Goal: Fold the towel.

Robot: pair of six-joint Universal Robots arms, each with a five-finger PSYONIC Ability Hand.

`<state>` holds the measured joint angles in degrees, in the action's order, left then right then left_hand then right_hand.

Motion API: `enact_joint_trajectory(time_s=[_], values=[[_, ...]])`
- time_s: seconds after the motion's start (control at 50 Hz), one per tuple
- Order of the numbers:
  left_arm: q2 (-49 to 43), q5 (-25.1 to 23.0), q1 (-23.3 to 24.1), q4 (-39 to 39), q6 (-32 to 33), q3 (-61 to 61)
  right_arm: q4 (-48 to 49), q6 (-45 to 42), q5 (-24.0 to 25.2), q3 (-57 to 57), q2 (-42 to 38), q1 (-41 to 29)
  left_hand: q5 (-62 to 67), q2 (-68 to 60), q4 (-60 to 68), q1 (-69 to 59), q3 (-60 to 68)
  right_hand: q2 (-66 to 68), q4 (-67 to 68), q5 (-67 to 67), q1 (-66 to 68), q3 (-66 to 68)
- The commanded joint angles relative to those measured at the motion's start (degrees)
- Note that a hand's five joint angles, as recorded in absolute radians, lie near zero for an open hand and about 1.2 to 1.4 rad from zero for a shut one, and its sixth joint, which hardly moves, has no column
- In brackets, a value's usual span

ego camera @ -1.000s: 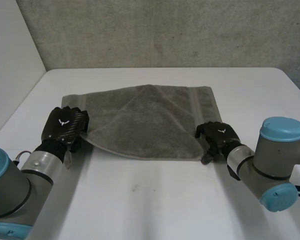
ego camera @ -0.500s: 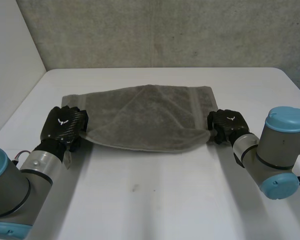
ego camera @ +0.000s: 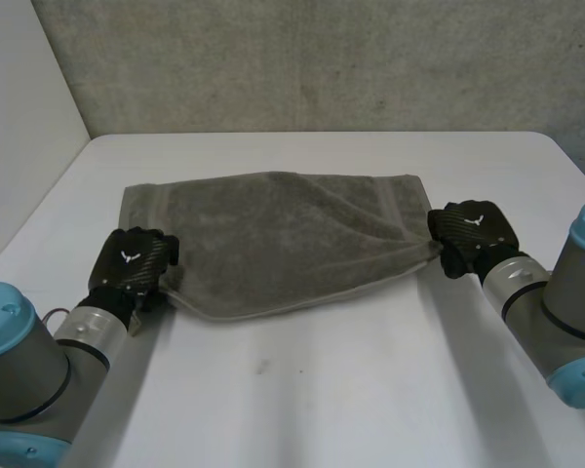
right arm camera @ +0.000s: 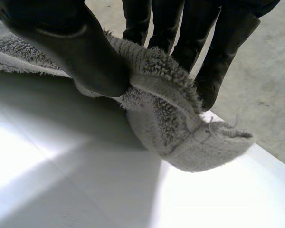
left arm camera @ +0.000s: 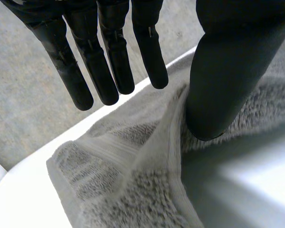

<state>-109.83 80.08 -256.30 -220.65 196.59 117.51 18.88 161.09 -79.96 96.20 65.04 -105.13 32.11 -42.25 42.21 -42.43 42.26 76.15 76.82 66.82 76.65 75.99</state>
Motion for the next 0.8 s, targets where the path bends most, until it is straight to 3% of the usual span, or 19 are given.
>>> enact_joint_trajectory(time_s=[0.02,0.38,0.44,0.5,0.6,0.7,0.8], values=[[-2.2,0.1,-0.2,0.3,0.1,-1.0,-0.2,0.5,-0.3,-0.4,1.8,2.6,5.1,-5.0,5.0,-4.8,5.0,3.8,3.2,3.2,3.3,4.0],[-2.4,0.3,-0.3,0.7,0.3,-0.9,-2.3,0.9,-0.5,-1.2,4.3,8.3,6.3,-6.2,6.2,-6.0,6.1,3.8,3.2,3.2,3.3,4.0],[-2.4,0.4,-0.3,0.8,0.3,-1.0,-2.7,0.9,-0.4,-1.2,4.3,8.2,16.0,-15.9,15.9,-15.7,15.9,3.8,3.2,3.2,3.3,4.0],[-2.1,0.4,-0.3,1.1,0.4,-0.7,-3.5,0.8,-0.4,-1.2,4.3,7.9,37.8,-37.6,37.7,-37.5,37.6,3.8,3.2,3.2,3.3,4.0],[-0.6,0.1,-0.3,2.5,0.4,0.2,-5.8,0.2,-0.3,-1.6,4.5,7.9,37.9,-37.8,37.8,-37.6,37.7,3.8,3.2,3.2,3.3,4.0],[4.1,-0.5,-0.3,5.8,0.4,2.5,-12.4,-1.7,0.2,-2.7,4.7,7.7,37.9,-37.8,37.8,-37.6,37.7,3.8,3.2,3.2,3.3,4.0],[14.6,-3.2,-1.8,11.5,0.5,6.3,-23.6,-10.2,0.2,-3.4,6.3,7.8,37.9,-37.8,37.8,-37.6,37.7,3.8,3.2,3.2,3.3,4.0]])
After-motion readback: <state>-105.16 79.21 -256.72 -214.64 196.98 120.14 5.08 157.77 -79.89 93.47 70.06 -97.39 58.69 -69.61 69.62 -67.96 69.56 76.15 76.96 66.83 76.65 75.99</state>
